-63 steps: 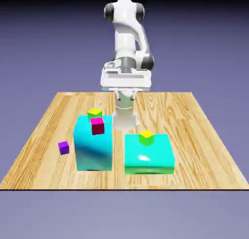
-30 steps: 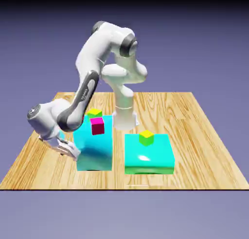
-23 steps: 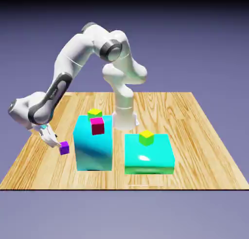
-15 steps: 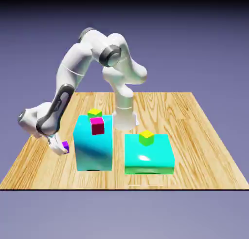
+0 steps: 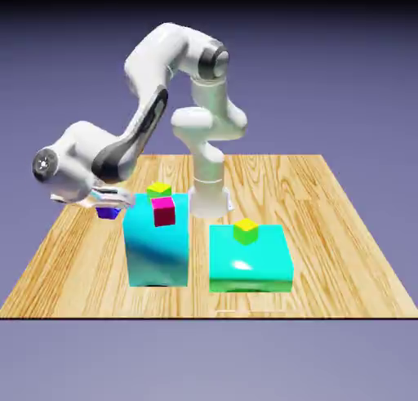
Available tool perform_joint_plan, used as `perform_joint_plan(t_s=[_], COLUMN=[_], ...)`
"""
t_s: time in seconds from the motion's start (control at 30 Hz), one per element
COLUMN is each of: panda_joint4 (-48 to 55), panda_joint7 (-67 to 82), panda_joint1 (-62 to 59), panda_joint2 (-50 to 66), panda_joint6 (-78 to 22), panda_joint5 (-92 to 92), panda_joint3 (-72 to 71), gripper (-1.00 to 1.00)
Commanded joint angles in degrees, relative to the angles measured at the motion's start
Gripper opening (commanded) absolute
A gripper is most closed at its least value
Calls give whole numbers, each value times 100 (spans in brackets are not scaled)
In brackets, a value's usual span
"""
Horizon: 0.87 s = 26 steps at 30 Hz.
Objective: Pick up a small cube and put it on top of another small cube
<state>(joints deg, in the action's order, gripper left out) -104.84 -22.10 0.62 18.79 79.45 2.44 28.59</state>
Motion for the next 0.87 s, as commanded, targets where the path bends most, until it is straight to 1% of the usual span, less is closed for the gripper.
perform_joint_plan(t_s=[0.0, 0.13, 0.23, 0.3, 0.5, 0.53, 0.57, 0.6, 0.8, 0.83], panda_joint4=[89, 437, 407, 402, -842, -852, -852, -852, 393, 402], panda_joint7=[-92, -480, -1226, -1337, -1415, -1415, -1415, -1415, -1338, -1337], panda_joint1=[50, 238, 0, -36, -34, -34, -34, -34, -36, -36], panda_joint2=[-157, -771, -859, -872, -1141, -1143, -1143, -1143, -874, -872], panda_joint6=[-144, -707, -541, -517, 464, 471, 471, 471, -509, -517], panda_joint5=[134, 601, 179, 116, 164, 164, 164, 164, 116, 116], panda_joint3=[-208, -1032, -1453, -1516, -1506, -1506, -1506, -1506, -1516, -1516], gripper=[-100, -100, -100, -100, -100, -100, 100, 100, 100, 100])
